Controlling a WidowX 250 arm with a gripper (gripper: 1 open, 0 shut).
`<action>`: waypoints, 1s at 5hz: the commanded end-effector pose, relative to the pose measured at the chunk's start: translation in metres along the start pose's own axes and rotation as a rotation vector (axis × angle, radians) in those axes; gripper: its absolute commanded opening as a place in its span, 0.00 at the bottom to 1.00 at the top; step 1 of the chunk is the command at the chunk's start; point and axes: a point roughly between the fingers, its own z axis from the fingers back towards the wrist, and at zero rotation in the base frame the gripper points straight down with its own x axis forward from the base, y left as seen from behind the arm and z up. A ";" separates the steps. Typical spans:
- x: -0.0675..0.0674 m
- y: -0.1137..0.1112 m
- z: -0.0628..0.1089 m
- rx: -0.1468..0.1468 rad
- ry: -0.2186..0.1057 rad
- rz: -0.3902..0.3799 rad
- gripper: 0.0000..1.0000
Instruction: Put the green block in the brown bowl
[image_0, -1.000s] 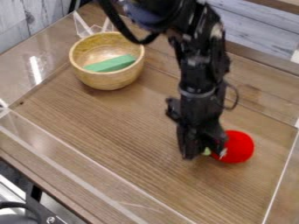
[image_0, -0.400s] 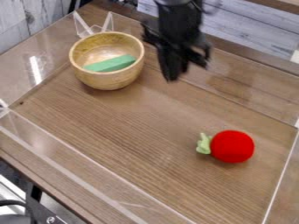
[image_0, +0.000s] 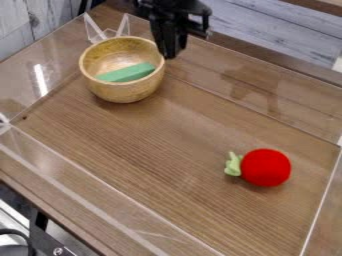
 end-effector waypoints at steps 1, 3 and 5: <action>0.002 0.018 0.013 0.012 -0.040 -0.046 0.00; 0.000 0.052 0.011 0.025 -0.019 -0.042 0.00; 0.014 0.070 0.017 0.032 0.003 0.003 1.00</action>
